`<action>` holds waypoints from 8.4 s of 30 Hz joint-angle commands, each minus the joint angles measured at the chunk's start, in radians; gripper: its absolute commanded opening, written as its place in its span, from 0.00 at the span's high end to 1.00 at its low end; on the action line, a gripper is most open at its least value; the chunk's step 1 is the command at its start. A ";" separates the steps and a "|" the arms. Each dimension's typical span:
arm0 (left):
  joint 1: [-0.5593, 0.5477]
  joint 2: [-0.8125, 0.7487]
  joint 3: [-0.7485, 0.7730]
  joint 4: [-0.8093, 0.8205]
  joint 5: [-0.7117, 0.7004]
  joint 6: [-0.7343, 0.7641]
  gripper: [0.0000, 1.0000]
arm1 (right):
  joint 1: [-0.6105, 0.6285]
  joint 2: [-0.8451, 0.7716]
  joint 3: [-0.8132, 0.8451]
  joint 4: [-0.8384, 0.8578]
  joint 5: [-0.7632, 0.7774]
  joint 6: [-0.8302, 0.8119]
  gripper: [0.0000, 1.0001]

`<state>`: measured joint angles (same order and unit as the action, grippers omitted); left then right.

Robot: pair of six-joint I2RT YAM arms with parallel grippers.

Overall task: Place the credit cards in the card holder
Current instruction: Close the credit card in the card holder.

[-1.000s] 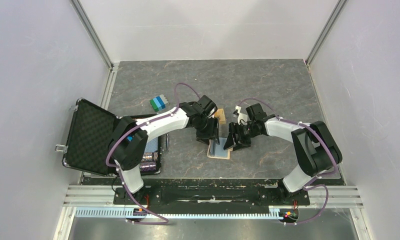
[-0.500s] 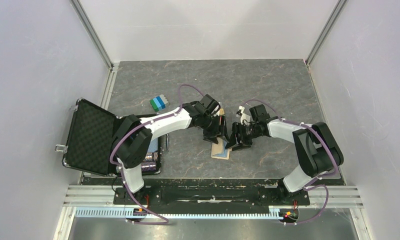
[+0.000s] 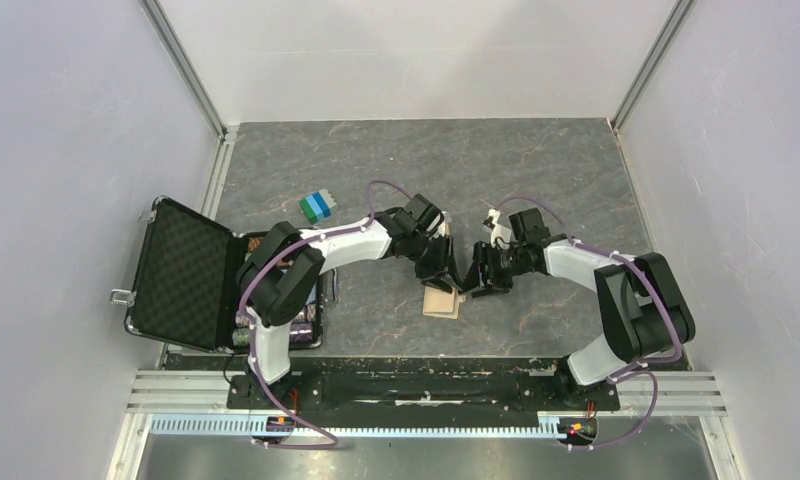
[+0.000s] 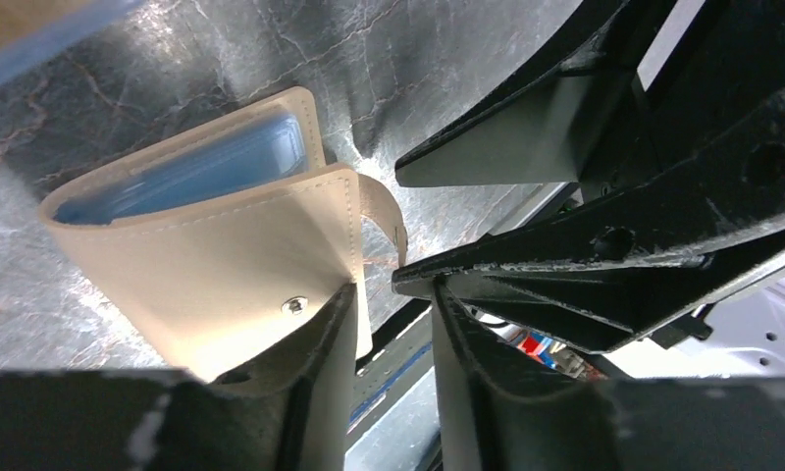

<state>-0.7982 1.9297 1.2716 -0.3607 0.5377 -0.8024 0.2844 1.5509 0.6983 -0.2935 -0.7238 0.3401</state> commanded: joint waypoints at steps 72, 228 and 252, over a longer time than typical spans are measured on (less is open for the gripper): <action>0.021 0.044 0.019 -0.087 -0.165 -0.003 0.84 | 0.020 0.216 0.130 0.182 -0.079 -0.040 1.00; -0.038 0.088 0.057 -0.207 -0.311 0.071 0.98 | 0.121 0.234 0.197 -0.070 0.075 -0.162 1.00; -0.036 -0.022 0.046 -0.194 -0.410 0.091 0.85 | 0.151 0.160 0.277 -0.141 0.229 -0.178 1.00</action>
<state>-0.8337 1.9743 1.3491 -0.5819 0.2619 -0.7681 0.4362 1.7599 0.9348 -0.4503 -0.6563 0.2195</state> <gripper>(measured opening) 0.079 0.004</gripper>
